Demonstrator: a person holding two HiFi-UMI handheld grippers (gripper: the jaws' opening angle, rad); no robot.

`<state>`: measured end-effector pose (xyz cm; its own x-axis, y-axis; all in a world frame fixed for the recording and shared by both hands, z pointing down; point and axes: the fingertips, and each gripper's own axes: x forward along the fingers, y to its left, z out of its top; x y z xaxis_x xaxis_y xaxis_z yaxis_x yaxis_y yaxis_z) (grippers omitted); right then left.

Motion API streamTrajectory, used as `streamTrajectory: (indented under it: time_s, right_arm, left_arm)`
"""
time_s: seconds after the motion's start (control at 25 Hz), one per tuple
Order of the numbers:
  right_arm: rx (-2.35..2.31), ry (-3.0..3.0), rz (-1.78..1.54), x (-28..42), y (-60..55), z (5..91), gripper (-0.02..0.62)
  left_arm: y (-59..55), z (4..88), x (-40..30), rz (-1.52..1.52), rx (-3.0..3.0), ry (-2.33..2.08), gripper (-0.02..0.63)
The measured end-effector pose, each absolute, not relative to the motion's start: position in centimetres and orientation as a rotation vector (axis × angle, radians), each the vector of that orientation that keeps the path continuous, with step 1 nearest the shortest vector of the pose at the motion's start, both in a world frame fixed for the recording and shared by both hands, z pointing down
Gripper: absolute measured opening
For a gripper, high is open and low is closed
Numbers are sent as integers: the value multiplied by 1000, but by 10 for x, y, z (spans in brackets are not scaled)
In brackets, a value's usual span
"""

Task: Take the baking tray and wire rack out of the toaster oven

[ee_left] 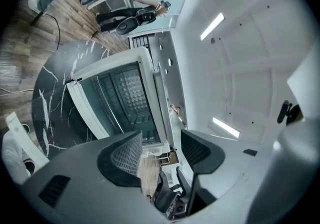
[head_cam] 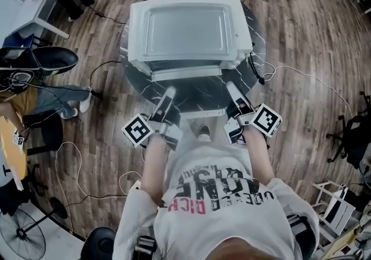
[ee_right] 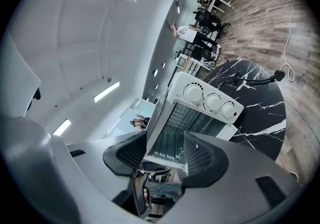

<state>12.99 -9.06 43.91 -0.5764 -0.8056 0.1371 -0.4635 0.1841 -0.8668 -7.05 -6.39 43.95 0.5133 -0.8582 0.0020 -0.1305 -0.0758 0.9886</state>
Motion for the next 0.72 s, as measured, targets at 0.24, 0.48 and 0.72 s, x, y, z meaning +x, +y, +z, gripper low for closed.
streamTrajectory:
  time_s: [0.24, 0.48, 0.72]
  right_arm:
    - [-1137, 2126, -1350, 124, -86, 450, 209]
    - [-1151, 2099, -1323, 112, -93, 470, 181]
    - [-1246, 2086, -1299, 105, -113, 499, 179]
  left_arm:
    - [-38, 461, -77, -821, 1511, -959, 224]
    - [-48, 486, -81, -777, 1565, -1033, 210]
    - [-92, 509, -80, -757, 1623, -1049, 193]
